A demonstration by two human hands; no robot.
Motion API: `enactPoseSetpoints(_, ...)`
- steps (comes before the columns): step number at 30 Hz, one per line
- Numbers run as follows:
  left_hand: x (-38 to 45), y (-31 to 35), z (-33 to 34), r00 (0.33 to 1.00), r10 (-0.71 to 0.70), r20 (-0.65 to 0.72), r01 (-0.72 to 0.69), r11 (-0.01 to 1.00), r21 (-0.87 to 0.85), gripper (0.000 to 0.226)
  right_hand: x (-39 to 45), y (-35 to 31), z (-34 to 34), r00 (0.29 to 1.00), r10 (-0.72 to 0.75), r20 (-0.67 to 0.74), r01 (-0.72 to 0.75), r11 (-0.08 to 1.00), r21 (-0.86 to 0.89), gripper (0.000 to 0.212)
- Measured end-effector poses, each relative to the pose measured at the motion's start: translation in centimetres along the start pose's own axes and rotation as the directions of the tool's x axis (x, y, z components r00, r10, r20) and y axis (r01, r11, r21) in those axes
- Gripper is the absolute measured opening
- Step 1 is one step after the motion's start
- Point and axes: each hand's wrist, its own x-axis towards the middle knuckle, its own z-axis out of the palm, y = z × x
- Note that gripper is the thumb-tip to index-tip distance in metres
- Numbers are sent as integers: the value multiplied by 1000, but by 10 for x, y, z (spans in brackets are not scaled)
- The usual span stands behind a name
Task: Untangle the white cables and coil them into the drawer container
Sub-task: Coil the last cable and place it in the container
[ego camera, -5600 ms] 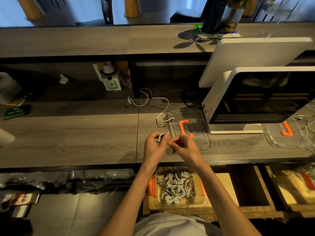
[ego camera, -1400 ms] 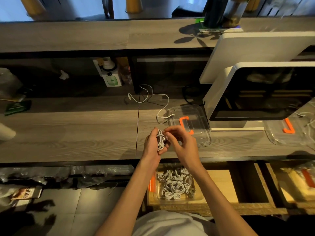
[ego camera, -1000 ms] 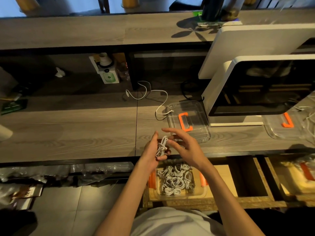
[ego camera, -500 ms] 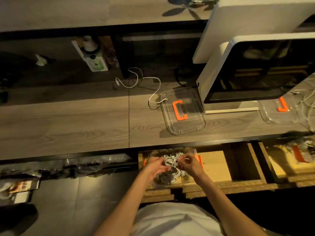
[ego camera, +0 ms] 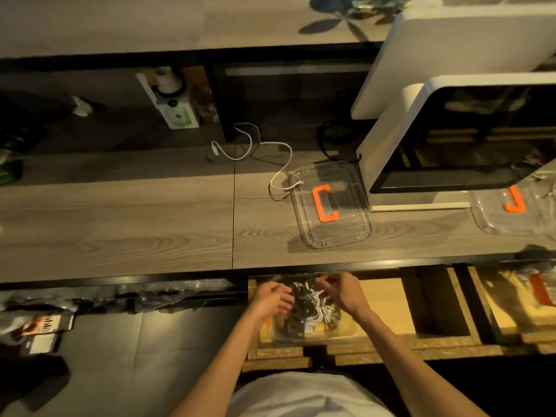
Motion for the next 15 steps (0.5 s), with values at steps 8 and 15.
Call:
enactPoseSetpoints(8, 5, 54, -43, 977, 166, -136, -160, 986, 53, 26, 87, -132, -15, 943, -324, -74, 305, 933, -191, 32)
enactPoseSetpoints(15, 12, 92, -73, 953, 208, -219, -203, 978, 44, 27, 130, -192, -1, 952, -284, 113, 305, 843, -444, 74)
